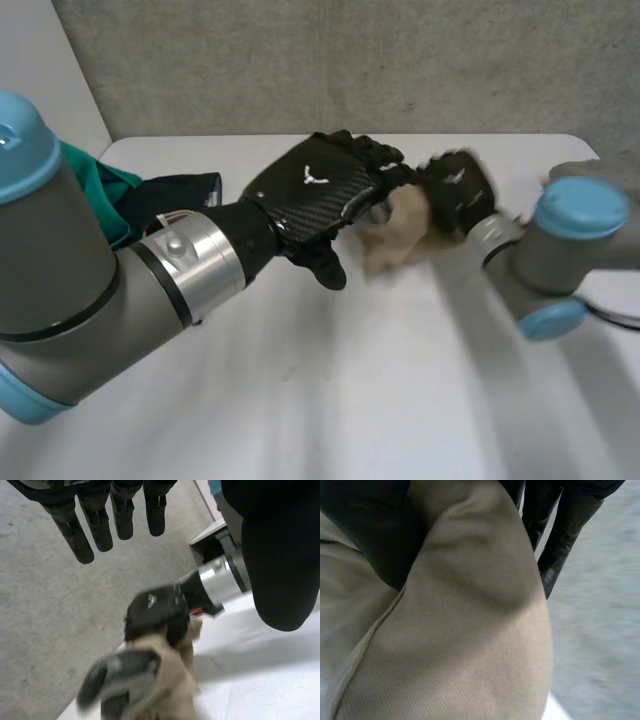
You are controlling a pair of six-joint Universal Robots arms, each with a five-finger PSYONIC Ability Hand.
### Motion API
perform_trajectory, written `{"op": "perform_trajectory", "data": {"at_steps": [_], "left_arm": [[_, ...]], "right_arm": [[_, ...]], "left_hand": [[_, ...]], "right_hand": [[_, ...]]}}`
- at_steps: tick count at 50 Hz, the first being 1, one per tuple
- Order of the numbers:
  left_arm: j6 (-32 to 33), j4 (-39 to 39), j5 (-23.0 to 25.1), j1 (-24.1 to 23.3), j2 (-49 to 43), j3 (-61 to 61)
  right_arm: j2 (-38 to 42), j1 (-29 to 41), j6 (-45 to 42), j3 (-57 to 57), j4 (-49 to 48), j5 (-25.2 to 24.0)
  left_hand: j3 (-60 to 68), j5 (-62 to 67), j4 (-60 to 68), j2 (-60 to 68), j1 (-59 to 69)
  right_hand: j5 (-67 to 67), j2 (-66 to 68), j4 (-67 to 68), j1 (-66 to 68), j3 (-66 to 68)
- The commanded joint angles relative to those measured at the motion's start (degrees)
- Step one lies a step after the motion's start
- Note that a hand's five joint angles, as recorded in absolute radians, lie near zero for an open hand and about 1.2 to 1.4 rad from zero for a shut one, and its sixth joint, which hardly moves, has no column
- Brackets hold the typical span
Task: Fold the laundry.
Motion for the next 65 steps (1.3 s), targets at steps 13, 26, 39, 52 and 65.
{"op": "perform_trajectory", "data": {"at_steps": [13, 26, 39, 52, 65], "left_arm": [[-0.07, 0.06, -0.66, 1.55, 1.3, -0.03], [-0.07, 0.06, -0.75, 1.55, 1.3, -0.12], [-0.07, 0.06, -0.75, 1.55, 1.3, -0.21], [-0.07, 0.06, -0.84, 1.46, 2.09, -0.21], [-0.07, -0.03, -0.75, 1.37, 2.18, -0.21]], "right_arm": [[5.57, -24.35, 5.53, -24.56, -6.1, -12.3], [17.27, -40.34, 8.25, -24.39, -17.62, -26.45], [17.71, -45.8, 7.9, -17.18, -17.71, -37.79], [8.84, -45.36, 8.96, -10.33, -15.34, -36.13], [-6.72, -49.66, 7.55, -0.84, 11.1, -30.24]], "left_hand": [[-1.28, -0.18, -0.68, -0.81, -1.32], [-1.28, -0.18, -0.68, -0.81, -1.32], [-1.11, -0.01, -0.51, -0.64, -1.15], [-1.11, -0.01, -0.51, -0.64, -1.15], [-1.11, -0.01, -0.51, -0.64, -1.15]], "right_hand": [[18.81, 13.55, 12.15, 30.88, 13.53], [18.81, 13.55, 12.15, 30.88, 13.53], [9.71, 4.45, 3.05, 21.78, 4.43], [-51.19, -56.45, -57.85, -39.12, -56.47], [-51.19, -56.45, -57.85, -39.12, -56.47]]}}
